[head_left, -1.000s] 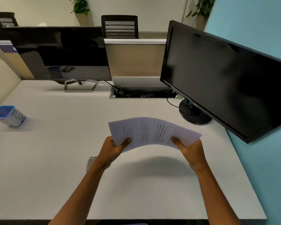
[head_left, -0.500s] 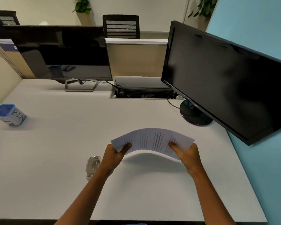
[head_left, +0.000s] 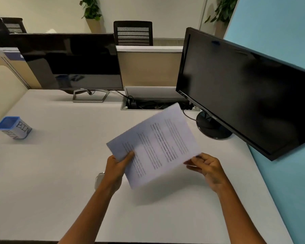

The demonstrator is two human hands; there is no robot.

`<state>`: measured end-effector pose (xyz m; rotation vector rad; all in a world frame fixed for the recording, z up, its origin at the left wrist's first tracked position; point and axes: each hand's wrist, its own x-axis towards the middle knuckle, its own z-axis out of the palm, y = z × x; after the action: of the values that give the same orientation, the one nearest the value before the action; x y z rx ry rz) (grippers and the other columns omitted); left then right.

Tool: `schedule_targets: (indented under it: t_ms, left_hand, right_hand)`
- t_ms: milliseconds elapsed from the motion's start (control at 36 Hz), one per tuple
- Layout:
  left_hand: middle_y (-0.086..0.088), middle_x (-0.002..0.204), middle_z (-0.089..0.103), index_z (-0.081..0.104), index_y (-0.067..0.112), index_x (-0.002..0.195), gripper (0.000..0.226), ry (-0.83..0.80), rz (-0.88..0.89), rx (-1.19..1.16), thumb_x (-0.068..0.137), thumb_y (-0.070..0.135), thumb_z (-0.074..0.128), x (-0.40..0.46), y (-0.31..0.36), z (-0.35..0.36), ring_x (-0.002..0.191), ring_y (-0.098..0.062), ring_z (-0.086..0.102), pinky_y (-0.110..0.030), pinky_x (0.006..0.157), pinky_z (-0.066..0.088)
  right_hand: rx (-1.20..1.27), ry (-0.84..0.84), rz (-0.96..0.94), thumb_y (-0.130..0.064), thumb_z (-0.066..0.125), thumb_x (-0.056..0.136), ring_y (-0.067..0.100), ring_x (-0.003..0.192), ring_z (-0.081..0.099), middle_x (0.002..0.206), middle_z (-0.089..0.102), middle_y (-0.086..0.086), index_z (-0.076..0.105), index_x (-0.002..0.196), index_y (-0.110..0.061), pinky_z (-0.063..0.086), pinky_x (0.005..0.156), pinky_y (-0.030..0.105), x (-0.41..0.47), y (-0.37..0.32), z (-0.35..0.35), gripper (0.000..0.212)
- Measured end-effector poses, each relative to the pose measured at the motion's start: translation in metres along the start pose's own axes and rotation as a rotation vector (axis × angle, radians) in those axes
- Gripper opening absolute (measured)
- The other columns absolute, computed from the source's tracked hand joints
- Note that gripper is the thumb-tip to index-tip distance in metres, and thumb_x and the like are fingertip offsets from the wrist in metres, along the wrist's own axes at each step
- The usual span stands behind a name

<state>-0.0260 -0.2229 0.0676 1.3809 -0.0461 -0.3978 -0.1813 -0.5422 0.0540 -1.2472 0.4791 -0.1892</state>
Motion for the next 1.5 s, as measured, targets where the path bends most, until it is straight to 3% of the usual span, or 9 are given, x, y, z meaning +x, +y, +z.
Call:
schedule_targets:
  t_ms: [194, 306, 472, 583, 694, 833, 1000, 1222, 1500]
  left_hand:
    - [-0.008, 0.12, 0.076, 0.068, 0.02, 0.124, 0.035, 0.092, -0.114, -0.338, 0.091, 0.018, 0.078, -0.017, -0.01, 0.034, 0.106, -0.027, 0.076, -0.039, 0.078, 0.064]
    - [-0.011, 0.121, 0.074, 0.06, 0.016, 0.135, 0.043, 0.067, -0.115, -0.367, 0.095, 0.016, 0.074, -0.027, -0.015, 0.05, 0.106, -0.028, 0.076, -0.043, 0.078, 0.063]
    - [-0.014, 0.129, 0.07, 0.06, 0.021, 0.137, 0.053, -0.089, -0.105, -0.186, 0.088, 0.025, 0.081, -0.035, -0.019, 0.039, 0.117, -0.033, 0.07, -0.049, 0.087, 0.062]
    - [-0.01, 0.13, 0.071, 0.069, 0.029, 0.13, 0.06, -0.218, -0.101, -0.056, 0.076, 0.044, 0.09, -0.037, -0.01, 0.018, 0.124, -0.035, 0.065, -0.047, 0.096, 0.06]
    - [-0.015, 0.14, 0.066, 0.059, 0.014, 0.145, 0.056, -0.408, -0.062, 0.01, 0.094, 0.031, 0.076, -0.026, 0.005, 0.005, 0.128, -0.036, 0.063, -0.042, 0.099, 0.058]
    - [-0.007, 0.143, 0.066, 0.059, 0.02, 0.146, 0.048, -0.54, -0.012, 0.133, 0.1, 0.024, 0.071, -0.009, 0.031, 0.013, 0.13, -0.03, 0.065, -0.04, 0.101, 0.058]
    - [-0.002, 0.134, 0.072, 0.068, 0.026, 0.135, 0.044, -0.5, 0.046, 0.178, 0.093, 0.032, 0.08, 0.0, 0.059, 0.041, 0.119, -0.027, 0.071, -0.042, 0.092, 0.063]
    - [0.007, 0.12, 0.077, 0.072, 0.044, 0.119, 0.027, -0.286, 0.203, 0.223, 0.094, 0.036, 0.075, -0.012, 0.049, 0.056, 0.109, -0.017, 0.074, -0.032, 0.084, 0.064]
    - [0.015, 0.109, 0.078, 0.073, 0.055, 0.107, 0.031, -0.162, 0.125, 0.3, 0.098, 0.025, 0.072, -0.029, -0.015, 0.05, 0.101, -0.008, 0.074, -0.033, 0.084, 0.063]
  right_hand:
    - [0.2, -0.06, 0.0, -0.036, 0.09, 0.082, 0.045, 0.126, 0.066, 0.139, 0.067, 0.024, 0.063, 0.143, -0.015, 0.061, 0.097, 0.054, 0.002, -0.007, 0.065, 0.07]
    - [0.231, 0.036, -0.025, -0.03, 0.084, 0.086, 0.033, 0.123, 0.071, 0.135, 0.073, 0.01, 0.072, 0.131, -0.026, 0.063, 0.096, 0.048, 0.0, -0.008, 0.098, 0.047]
    - [0.148, 0.193, -0.052, -0.012, 0.077, 0.096, 0.022, 0.122, 0.073, 0.13, 0.076, -0.002, 0.074, 0.124, -0.033, 0.059, 0.102, 0.046, 0.001, -0.007, 0.099, 0.035]
    - [0.071, 0.246, -0.072, -0.015, 0.077, 0.096, 0.02, 0.113, 0.077, 0.12, 0.08, -0.001, 0.076, 0.124, -0.023, 0.064, 0.084, 0.028, 0.001, -0.015, 0.083, 0.029]
    - [-0.027, 0.217, -0.111, -0.018, 0.078, 0.095, 0.015, 0.105, 0.078, 0.115, 0.081, -0.004, 0.076, 0.121, -0.025, 0.064, 0.076, 0.024, -0.002, -0.033, 0.074, 0.027]
    - [-0.13, 0.151, -0.196, -0.028, 0.079, 0.093, 0.014, 0.103, 0.076, 0.107, 0.08, -0.008, 0.075, 0.115, -0.039, 0.065, 0.074, 0.027, -0.01, -0.058, 0.074, 0.024]
    - [-0.23, 0.032, -0.274, -0.03, 0.078, 0.089, 0.01, 0.099, 0.076, 0.103, 0.08, -0.015, 0.078, 0.1, -0.053, 0.065, 0.072, 0.025, -0.022, -0.071, 0.082, 0.024]
    - [-0.175, 0.096, -0.308, -0.035, 0.076, 0.09, 0.009, 0.1, 0.077, 0.103, 0.081, -0.017, 0.079, 0.1, -0.054, 0.064, 0.074, 0.024, -0.035, -0.055, 0.088, 0.021]
    - [-0.245, 0.158, -0.106, -0.039, 0.078, 0.089, 0.009, 0.098, 0.077, 0.1, 0.082, -0.018, 0.08, 0.093, -0.044, 0.063, 0.073, 0.021, -0.032, 0.006, 0.082, 0.007]
